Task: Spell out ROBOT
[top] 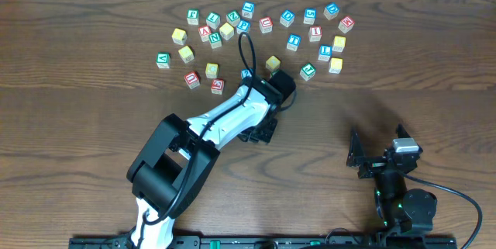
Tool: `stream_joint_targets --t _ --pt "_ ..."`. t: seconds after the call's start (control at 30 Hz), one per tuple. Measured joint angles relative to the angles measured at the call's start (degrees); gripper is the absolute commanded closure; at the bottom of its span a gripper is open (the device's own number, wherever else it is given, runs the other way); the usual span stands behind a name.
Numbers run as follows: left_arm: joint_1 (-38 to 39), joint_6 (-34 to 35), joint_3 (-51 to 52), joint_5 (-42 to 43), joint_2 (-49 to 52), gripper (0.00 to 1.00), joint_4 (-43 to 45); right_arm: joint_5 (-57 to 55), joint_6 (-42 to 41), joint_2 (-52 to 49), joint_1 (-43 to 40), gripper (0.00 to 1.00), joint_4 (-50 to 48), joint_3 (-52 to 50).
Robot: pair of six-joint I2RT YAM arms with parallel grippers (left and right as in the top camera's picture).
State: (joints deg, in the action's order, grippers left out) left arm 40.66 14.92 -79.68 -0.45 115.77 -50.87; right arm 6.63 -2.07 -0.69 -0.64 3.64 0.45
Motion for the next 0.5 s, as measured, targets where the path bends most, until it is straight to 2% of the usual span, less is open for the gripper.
stream_joint_targets --t 0.27,0.5 --pt "-0.52 -2.12 -2.95 0.72 0.00 0.92 2.36 0.02 0.00 0.00 0.00 0.01 0.00 0.00" --pt "-5.38 -3.82 -9.90 2.08 -0.02 0.91 0.61 0.00 0.00 0.00 0.00 0.01 0.00 0.00"
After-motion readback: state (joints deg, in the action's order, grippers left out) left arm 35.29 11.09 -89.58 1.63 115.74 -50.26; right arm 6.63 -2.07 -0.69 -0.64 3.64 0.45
